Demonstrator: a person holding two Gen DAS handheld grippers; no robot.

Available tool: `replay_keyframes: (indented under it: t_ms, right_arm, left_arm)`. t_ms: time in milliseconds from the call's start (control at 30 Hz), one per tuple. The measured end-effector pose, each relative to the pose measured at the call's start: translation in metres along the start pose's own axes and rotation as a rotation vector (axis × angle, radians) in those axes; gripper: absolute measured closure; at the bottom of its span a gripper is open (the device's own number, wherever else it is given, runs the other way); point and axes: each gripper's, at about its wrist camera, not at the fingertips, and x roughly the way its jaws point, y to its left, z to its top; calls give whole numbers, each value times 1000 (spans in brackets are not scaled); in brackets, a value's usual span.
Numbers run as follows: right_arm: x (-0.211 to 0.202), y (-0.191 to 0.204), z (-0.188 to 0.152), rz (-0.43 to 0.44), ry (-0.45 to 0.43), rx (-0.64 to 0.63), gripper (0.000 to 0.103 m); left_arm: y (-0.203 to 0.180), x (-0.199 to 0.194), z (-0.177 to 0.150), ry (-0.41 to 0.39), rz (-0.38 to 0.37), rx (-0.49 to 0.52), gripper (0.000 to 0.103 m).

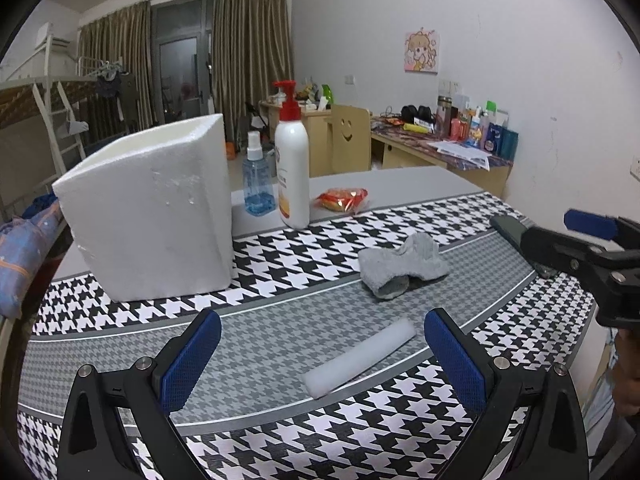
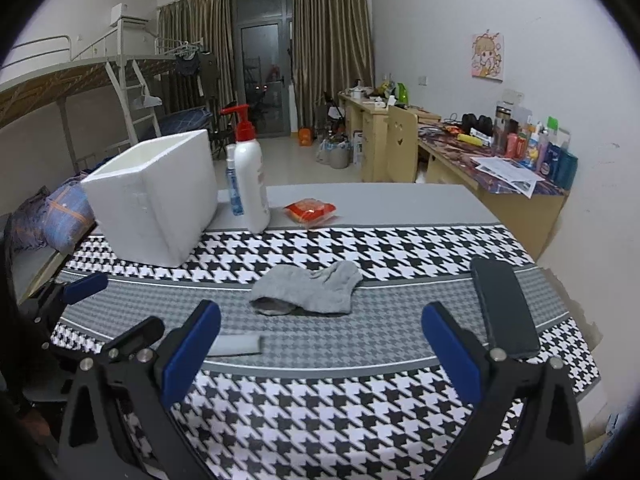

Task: Organize soft objects
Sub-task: 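Lower the left tool over the white foam tube while the right tool approaches the grey sock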

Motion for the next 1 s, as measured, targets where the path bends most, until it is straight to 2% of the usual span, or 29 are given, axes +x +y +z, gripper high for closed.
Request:
replay_keyframes:
  t_ms: [333, 500, 633, 800, 1000]
  right_arm:
    - [24, -5, 1, 25, 44, 8, 1]
    - [34, -5, 2, 22, 62, 8, 1]
    - [43, -5, 3, 16, 77, 0, 1]
    - [53, -8, 4, 26, 90, 14, 1]
    - [65, -12, 7, 29, 115, 28, 1]
  left_arm:
    - [-4, 16, -3, 44, -20, 25, 1]
    - [-8, 23, -5, 78, -57, 72, 1]
    - [-11, 31, -6, 107, -57, 108, 1]
    - [-9, 43, -7, 140, -70, 109, 1]
    - [-12, 55, -8, 175, -90, 183, 1]
